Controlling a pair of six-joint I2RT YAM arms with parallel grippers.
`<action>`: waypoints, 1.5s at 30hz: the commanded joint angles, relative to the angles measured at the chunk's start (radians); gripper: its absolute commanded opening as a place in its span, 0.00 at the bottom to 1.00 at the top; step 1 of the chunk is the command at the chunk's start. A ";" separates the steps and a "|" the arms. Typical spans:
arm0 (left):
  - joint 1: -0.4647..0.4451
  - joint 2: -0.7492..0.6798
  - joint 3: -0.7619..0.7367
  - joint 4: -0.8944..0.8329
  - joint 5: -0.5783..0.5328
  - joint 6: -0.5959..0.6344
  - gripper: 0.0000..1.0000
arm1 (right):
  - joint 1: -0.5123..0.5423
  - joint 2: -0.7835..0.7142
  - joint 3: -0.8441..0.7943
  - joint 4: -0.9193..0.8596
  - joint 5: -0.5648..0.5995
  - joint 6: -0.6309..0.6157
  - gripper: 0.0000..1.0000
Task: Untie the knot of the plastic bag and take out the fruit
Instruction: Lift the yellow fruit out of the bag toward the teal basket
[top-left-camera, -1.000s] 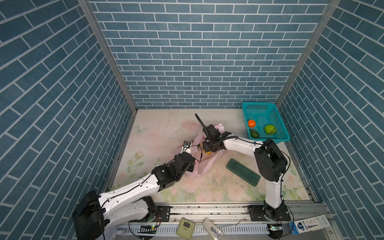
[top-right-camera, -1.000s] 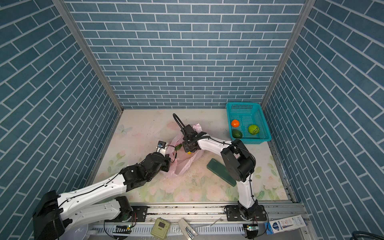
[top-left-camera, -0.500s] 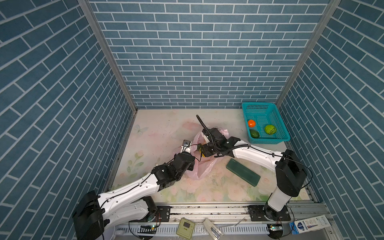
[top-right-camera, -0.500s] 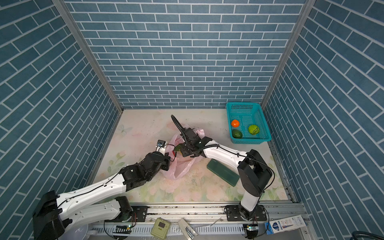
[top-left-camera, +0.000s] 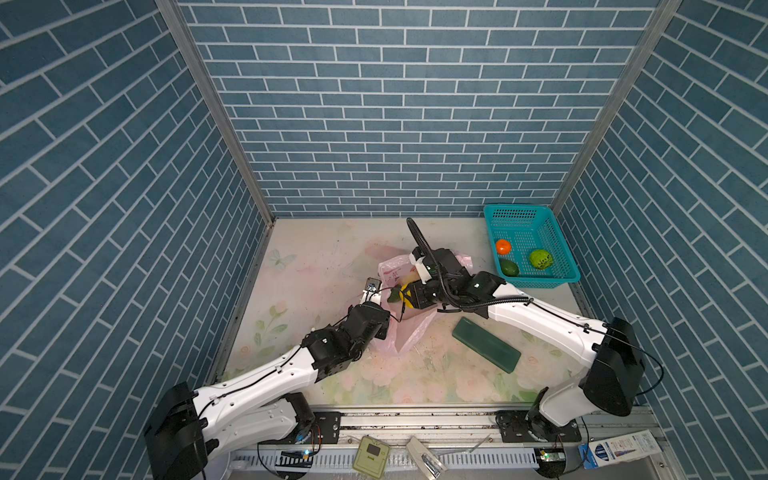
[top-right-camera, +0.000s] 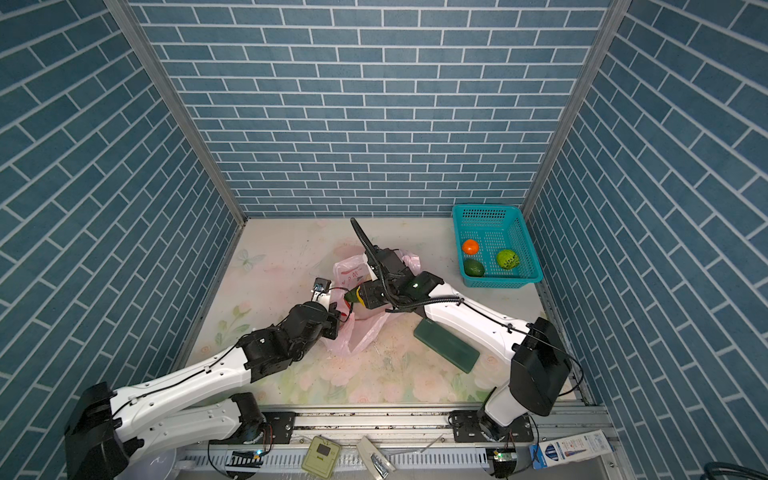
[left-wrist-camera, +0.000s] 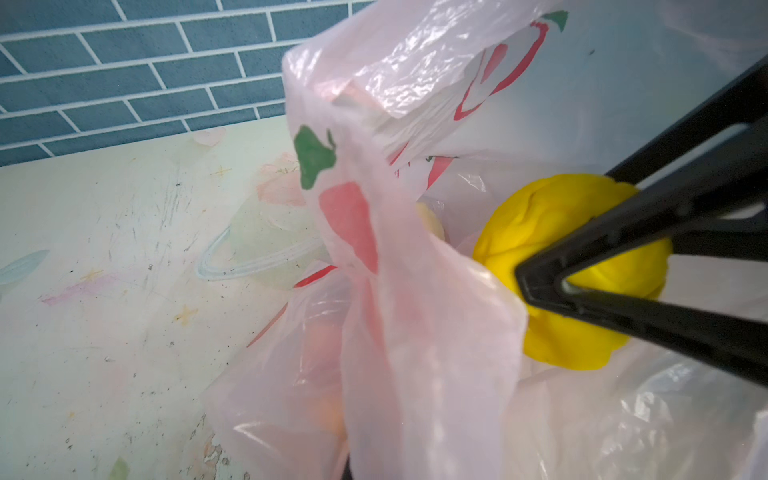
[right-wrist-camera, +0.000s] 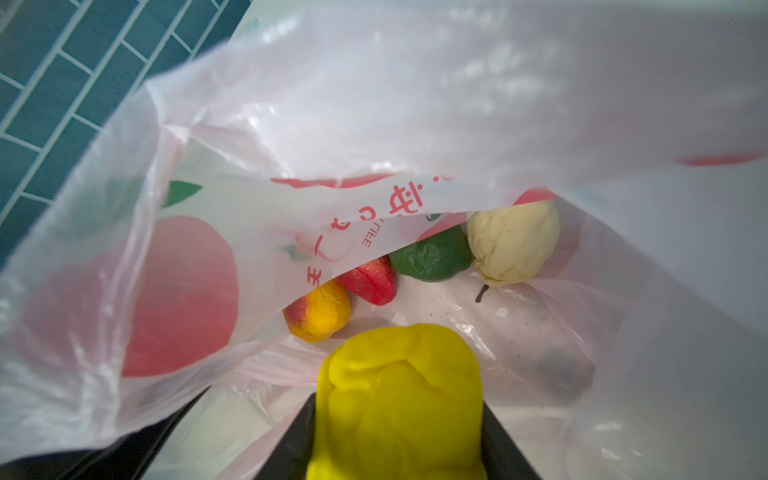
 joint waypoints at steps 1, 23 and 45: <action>-0.006 -0.001 0.028 0.013 0.001 0.013 0.00 | 0.005 0.009 0.046 -0.010 -0.003 0.027 0.46; -0.006 0.016 0.037 0.015 -0.003 0.028 0.00 | 0.015 -0.017 0.206 -0.106 -0.045 0.127 0.46; -0.006 0.045 0.091 -0.002 0.002 0.043 0.00 | -0.552 -0.055 0.369 -0.083 -0.223 0.111 0.46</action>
